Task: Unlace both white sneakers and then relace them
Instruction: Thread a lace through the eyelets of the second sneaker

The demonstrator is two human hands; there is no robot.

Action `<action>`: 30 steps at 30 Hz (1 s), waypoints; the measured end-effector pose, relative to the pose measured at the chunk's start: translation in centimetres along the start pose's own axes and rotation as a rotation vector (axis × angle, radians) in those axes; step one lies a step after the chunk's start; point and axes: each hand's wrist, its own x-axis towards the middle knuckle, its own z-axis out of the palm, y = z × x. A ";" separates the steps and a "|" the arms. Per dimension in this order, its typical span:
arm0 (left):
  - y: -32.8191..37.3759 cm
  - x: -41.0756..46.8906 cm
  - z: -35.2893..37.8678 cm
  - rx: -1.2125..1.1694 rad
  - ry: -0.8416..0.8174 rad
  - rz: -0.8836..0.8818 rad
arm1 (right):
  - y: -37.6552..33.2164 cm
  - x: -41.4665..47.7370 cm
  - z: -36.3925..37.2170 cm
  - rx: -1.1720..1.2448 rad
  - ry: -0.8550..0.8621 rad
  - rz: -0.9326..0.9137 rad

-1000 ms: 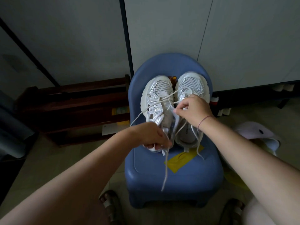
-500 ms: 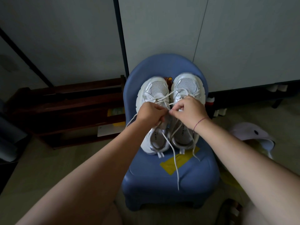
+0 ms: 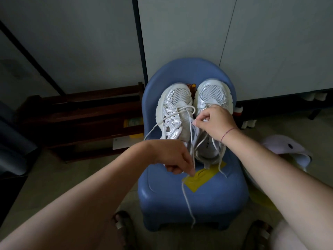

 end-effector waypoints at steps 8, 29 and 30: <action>-0.8 1.4 -1.7 -0.198 0.767 0.053 | -0.2 -0.2 0.1 -0.032 0.013 -0.011; 0.1 5.7 -2.2 -0.339 0.913 -0.031 | -0.3 -0.3 0.2 -0.057 0.020 0.002; 0.2 5.7 -2.3 -0.346 0.911 -0.038 | -0.3 -0.3 0.2 -0.057 0.021 0.003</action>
